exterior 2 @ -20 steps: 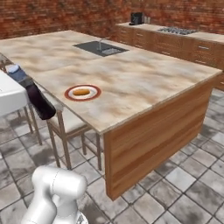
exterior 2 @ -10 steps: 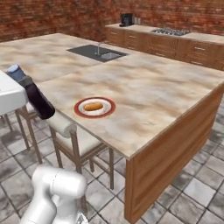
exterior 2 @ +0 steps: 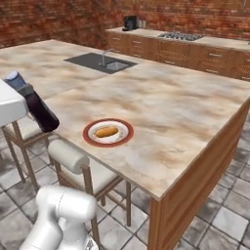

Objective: Move the hot dog bun to the plate on the dining table and place the condiment next to that plate. Then navigate to the fridge and take the sausage and place it on the plate as well.

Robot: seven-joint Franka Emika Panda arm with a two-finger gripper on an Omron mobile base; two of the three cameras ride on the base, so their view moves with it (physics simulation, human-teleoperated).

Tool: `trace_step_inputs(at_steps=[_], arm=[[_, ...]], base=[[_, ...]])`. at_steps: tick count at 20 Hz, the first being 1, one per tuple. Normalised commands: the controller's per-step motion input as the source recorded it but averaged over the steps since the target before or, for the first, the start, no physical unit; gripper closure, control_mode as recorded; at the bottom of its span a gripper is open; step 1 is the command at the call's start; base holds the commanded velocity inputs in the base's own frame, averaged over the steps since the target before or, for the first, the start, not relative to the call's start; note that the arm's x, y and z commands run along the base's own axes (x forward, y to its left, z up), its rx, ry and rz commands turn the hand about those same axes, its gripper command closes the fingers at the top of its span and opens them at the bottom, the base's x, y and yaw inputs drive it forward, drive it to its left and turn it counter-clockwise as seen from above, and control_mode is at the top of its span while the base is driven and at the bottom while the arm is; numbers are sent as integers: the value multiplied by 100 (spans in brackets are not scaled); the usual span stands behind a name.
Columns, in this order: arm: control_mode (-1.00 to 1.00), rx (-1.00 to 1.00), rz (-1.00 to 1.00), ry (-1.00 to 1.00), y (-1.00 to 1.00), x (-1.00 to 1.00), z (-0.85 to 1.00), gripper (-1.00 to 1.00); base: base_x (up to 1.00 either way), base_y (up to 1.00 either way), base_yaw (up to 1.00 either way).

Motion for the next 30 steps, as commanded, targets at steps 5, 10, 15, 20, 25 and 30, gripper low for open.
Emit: trace_step_inputs(at_steps=[5,10,15,20,25,30], arm=[[100,0,0,0,0,0,0,100],[100,0,0,0,0,0,0,100],[100,0,0,0,0,0,0,100],[100,0,0,0,0,0,0,100],[-100,1,-1,3,-3,58,-7,100],[-100,1,42,0,-25,87,-48,100]], base=[[56,1,-34],[67,24,-39],[64,35,-30],[66,33,-27],[30,5,-8],[0,0,0]])
